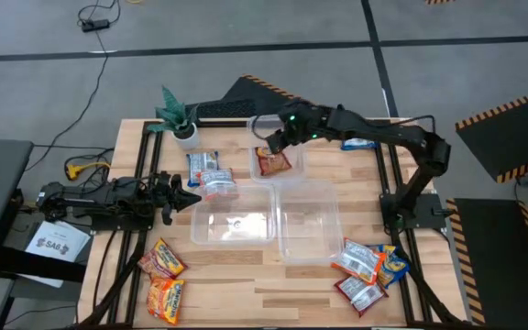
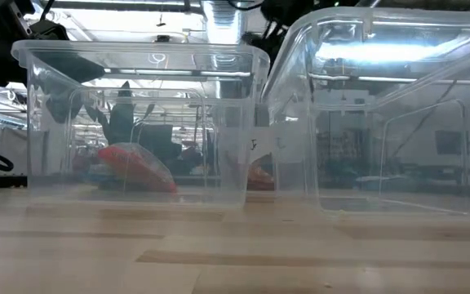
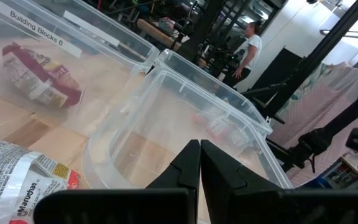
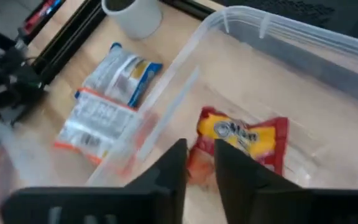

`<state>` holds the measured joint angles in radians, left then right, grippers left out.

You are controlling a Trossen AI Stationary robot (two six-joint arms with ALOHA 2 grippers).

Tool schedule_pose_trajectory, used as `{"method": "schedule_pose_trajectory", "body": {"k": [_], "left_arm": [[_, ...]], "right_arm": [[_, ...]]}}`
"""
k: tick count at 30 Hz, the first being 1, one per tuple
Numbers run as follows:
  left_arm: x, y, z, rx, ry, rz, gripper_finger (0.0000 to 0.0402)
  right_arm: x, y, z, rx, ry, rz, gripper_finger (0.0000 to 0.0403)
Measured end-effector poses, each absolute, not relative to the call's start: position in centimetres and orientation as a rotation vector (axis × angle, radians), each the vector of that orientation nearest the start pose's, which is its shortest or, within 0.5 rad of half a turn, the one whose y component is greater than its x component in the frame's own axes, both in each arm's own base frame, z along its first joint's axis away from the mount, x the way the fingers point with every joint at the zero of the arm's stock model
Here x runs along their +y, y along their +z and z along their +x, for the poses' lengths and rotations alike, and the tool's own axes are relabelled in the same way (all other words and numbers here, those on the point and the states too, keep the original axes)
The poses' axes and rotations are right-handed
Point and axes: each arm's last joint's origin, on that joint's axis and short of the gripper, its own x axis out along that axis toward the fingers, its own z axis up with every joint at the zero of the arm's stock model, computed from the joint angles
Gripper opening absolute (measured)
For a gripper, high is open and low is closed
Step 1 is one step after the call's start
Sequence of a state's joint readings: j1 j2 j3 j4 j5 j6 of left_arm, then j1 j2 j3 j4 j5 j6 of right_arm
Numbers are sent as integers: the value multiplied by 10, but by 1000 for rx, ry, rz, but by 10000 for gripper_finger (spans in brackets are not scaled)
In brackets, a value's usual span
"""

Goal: Sort Maruchan noodles
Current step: Put the top red noodle pack into the top transparent bin, then put the right red noodle pack into the top transparent bin

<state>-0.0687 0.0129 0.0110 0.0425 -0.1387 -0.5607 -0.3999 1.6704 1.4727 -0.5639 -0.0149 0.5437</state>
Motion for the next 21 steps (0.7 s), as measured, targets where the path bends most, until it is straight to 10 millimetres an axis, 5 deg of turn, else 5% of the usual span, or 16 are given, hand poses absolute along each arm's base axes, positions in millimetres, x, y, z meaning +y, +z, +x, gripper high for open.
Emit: {"method": "schedule_pose_trajectory", "body": {"k": [5,12,21], "left_arm": [[-3,170,98,-58,58,-522,0],[-3,170,98,-58,58,-531,0],[-3,170,98,-58,58,-531,0]], "right_arm": [[-120,349,289,744,-313,748,189],[-36,387,203,1048,-62,962,236],[67,370,135,1452,-270,1257,239]]}}
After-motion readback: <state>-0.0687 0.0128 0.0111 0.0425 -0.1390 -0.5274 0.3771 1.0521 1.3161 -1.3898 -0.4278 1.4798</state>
